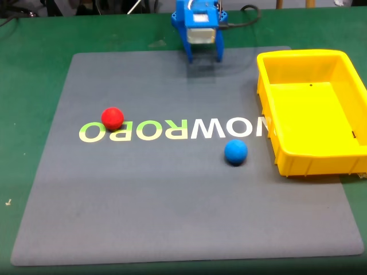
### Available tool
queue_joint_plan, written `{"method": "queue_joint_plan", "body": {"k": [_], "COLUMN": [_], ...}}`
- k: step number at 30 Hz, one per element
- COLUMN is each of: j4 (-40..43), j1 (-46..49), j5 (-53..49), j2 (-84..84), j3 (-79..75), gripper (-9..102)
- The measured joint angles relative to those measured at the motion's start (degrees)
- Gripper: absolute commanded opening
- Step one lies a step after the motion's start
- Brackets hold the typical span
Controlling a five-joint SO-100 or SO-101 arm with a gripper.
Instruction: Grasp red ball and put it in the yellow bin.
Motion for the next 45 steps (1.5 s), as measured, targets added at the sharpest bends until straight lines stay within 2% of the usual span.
{"method": "queue_joint_plan", "body": {"k": [5,12,19,35,45], "j4": [-5.6,-25.1,-36.4,-38.2,-38.2], "j1": [7.6,19.1,21.6,22.7,23.5], "j5": [-3.5,-7.0,-7.6,-6.8,-6.8], "j2": [-13.8,-43.9,-66.2,-96.7,-108.5], "j3": [-10.4,-23.2,-32.8,-58.6,-70.1], "gripper": [31,31,31,31,31]}}
